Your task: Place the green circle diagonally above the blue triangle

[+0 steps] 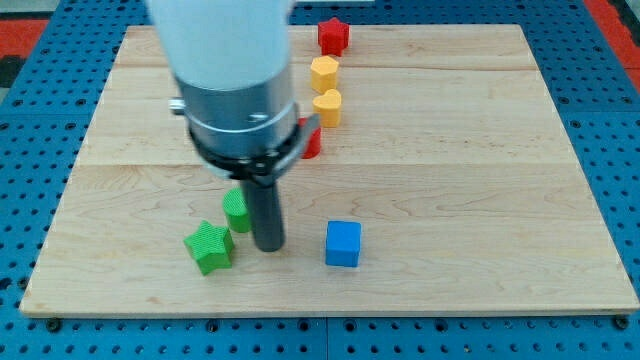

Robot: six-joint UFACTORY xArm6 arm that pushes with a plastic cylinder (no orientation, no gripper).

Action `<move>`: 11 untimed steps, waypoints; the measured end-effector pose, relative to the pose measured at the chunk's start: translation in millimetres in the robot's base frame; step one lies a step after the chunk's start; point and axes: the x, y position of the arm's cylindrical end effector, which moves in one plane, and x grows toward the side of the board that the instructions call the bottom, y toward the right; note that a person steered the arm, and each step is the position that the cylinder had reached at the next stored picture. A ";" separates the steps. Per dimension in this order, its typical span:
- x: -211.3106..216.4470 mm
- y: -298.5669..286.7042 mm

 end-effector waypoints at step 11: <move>-95.6 -176.8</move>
